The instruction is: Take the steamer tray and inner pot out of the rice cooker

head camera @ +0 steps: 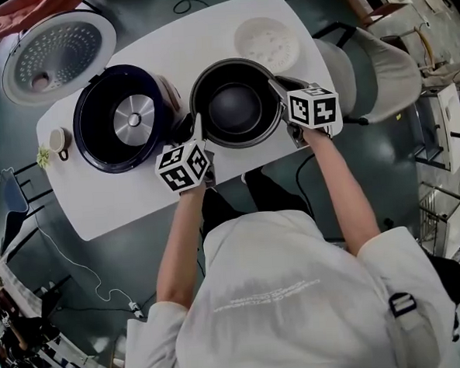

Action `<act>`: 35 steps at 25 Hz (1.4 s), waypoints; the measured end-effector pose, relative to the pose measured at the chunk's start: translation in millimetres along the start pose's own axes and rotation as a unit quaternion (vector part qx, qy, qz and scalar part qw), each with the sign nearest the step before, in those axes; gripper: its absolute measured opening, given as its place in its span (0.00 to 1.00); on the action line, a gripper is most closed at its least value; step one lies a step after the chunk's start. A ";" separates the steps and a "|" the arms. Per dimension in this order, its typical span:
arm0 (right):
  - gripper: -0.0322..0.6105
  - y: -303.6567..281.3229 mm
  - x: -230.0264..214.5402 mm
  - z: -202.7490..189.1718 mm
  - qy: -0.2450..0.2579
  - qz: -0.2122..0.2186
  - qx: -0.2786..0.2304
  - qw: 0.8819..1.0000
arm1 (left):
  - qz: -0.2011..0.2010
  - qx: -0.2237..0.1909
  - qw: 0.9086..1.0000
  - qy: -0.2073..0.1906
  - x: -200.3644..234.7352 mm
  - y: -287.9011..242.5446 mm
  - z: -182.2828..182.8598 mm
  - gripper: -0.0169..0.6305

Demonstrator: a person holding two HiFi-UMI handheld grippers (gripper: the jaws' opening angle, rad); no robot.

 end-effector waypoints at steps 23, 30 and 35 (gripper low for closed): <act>0.22 58.5 53.7 79.7 0.039 0.020 -0.114 0.993 | -0.093 -0.071 0.985 -0.129 -24.7 61.3 95.3 0.19; 0.21 72.9 123.1 106.5 0.055 0.070 -0.147 0.985 | -0.079 -0.137 0.981 -0.116 15.2 107.9 141.4 0.14; 0.15 74.9 172.8 121.3 0.094 0.085 -0.162 0.979 | -0.024 -0.166 0.972 -0.165 50.9 143.7 166.0 0.11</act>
Point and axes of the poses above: the fingertips, and each gripper's own axes: y backward along the fingers, x to its left, z out of its top, the point moved 1 cm from there along y, backward along the fingers, and after that the axes turned 10 degrees about -y, right-handed, at the moved point
